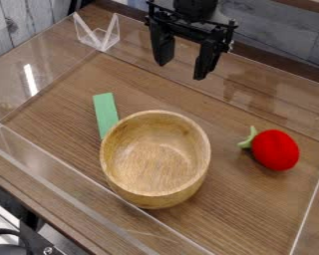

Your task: Move the red fruit to the left

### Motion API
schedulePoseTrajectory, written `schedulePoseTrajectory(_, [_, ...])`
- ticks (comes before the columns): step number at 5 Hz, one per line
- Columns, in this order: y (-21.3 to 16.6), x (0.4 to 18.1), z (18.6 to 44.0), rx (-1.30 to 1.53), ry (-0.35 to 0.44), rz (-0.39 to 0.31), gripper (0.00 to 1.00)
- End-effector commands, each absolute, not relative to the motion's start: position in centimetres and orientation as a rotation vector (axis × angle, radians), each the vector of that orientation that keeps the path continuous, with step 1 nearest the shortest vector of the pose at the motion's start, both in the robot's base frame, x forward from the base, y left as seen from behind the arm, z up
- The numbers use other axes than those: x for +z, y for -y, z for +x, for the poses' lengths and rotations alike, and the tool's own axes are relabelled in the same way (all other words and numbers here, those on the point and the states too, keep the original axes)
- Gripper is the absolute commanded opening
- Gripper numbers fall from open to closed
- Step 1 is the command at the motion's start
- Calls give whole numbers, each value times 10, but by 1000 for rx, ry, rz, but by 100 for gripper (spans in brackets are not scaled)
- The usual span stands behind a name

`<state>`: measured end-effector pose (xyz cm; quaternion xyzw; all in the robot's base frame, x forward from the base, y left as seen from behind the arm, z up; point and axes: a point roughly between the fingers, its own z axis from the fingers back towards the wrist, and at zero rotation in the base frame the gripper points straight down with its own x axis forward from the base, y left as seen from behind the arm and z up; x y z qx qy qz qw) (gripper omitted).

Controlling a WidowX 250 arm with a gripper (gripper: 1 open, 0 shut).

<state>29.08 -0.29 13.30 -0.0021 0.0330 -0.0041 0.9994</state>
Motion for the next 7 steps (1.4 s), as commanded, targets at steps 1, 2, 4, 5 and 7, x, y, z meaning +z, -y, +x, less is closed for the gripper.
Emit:
schedulePoseTrajectory(1, [8,115,292,61,-98,-13,100])
schedulePoseTrajectory(2, [41,99,295,208,-90,-49,100])
schedulePoseTrajectory(4, [107,110,289,299,-41,-134,100])
schedulePoseTrajectory(5, [124,103,301,439,0,-179,100])
schedulePoseTrajectory(7, [135,82,313,594,35,-203,100])
